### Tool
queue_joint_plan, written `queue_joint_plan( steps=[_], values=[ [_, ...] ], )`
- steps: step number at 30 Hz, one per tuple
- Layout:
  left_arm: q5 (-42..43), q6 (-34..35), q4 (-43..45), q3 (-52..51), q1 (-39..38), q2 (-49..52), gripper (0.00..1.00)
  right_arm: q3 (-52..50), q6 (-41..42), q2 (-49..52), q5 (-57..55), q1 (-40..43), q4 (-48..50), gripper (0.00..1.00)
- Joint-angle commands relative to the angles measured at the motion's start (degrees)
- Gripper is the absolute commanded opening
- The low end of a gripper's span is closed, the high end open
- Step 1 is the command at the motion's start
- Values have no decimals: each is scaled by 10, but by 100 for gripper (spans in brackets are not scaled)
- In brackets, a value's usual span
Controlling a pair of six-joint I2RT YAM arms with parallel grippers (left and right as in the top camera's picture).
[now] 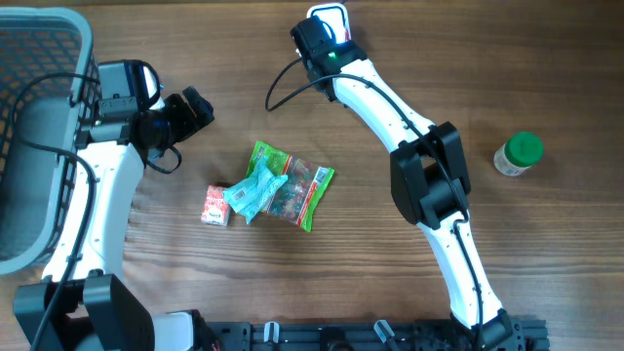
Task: Scan the item barcode
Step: 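Hold the red stick packet under the scanner with the right gripper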
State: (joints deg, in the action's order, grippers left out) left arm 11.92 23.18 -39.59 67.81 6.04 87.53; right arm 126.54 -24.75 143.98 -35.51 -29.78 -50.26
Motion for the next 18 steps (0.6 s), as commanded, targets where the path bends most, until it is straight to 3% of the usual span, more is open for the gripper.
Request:
queue_joint_plan(
  steps=[1,9,18],
  values=[
    [5,-7,2,9,-2,-2,100,3,27,-36,33,2,-12,4],
    [5,-7,2,9,-2,-2,100,3,23,-82,86,14,-24,4],
    [5,-7,2,9,-2,-2,100,3,-47,-85,82,27,-9,4]
  ],
)
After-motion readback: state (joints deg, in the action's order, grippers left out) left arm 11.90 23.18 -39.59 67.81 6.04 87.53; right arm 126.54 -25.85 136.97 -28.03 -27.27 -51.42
